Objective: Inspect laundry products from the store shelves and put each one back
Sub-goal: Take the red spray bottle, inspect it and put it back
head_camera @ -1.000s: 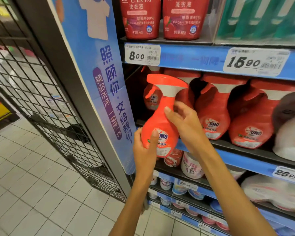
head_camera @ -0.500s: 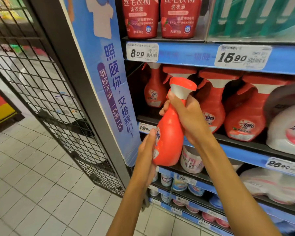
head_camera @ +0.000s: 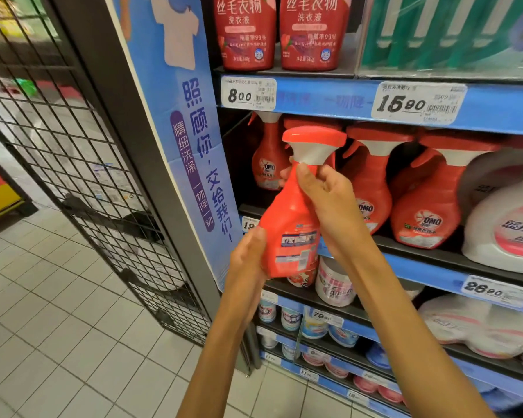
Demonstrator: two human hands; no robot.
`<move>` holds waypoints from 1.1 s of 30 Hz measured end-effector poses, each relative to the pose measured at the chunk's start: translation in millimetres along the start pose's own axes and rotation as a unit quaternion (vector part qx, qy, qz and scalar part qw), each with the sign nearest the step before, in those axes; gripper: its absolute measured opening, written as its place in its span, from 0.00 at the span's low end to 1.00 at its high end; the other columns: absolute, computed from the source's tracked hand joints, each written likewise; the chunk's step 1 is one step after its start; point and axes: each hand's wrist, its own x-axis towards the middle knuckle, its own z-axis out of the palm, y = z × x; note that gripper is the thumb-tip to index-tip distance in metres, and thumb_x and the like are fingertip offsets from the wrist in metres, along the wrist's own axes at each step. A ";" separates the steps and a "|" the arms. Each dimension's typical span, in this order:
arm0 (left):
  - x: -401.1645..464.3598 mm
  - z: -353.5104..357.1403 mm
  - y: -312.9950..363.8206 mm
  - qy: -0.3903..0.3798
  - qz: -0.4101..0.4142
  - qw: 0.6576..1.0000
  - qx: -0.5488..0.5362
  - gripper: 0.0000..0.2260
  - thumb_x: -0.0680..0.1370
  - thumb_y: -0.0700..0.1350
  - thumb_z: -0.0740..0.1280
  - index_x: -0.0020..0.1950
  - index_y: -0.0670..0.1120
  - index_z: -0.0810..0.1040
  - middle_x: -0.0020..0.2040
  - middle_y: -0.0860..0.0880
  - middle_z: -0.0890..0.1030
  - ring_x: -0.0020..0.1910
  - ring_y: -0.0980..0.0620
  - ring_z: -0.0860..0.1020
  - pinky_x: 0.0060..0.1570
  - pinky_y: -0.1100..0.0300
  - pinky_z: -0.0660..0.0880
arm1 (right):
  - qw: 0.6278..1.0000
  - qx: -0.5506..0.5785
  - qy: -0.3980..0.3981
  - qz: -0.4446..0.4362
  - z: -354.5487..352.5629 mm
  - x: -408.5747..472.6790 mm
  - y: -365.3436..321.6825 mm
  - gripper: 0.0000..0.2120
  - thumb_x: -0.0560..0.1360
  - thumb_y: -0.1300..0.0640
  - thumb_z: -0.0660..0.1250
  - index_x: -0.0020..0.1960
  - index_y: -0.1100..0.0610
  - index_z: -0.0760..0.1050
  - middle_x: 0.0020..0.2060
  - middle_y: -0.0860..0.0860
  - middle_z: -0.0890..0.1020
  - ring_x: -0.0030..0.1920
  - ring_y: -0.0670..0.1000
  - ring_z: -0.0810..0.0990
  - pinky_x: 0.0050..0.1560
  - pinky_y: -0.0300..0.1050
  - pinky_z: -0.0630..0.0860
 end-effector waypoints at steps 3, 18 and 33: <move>-0.2 2.9 0.8 0.039 0.026 0.997 0.064 0.25 0.67 0.59 0.72 0.59 0.48 0.77 0.52 0.46 0.84 0.50 0.47 0.83 0.43 0.61 0.80 | 0.997 -0.057 0.036 -0.024 5.9 -2.4 1.0 0.12 0.79 0.53 0.62 0.53 0.62 0.76 0.45 0.55 0.84 0.43 0.48 0.82 0.47 0.44 0.79; -3.5 -5.1 5.0 -0.040 -0.060 0.997 0.016 0.24 0.75 0.62 0.60 0.66 0.51 0.74 0.59 0.49 0.82 0.59 0.50 0.80 0.51 0.59 0.79 | 0.997 0.066 0.005 0.038 9.4 -0.1 9.1 0.12 0.80 0.51 0.59 0.47 0.57 0.76 0.35 0.50 0.83 0.37 0.48 0.83 0.40 0.40 0.80; -5.9 -5.4 6.6 -0.099 -0.091 0.991 0.011 0.35 0.71 0.70 0.60 0.72 0.51 0.68 0.63 0.49 0.80 0.62 0.48 0.78 0.57 0.51 0.78 | 0.992 -0.115 -0.038 0.034 -0.1 8.2 8.3 0.11 0.80 0.49 0.60 0.52 0.58 0.70 0.39 0.55 0.82 0.40 0.57 0.82 0.43 0.52 0.80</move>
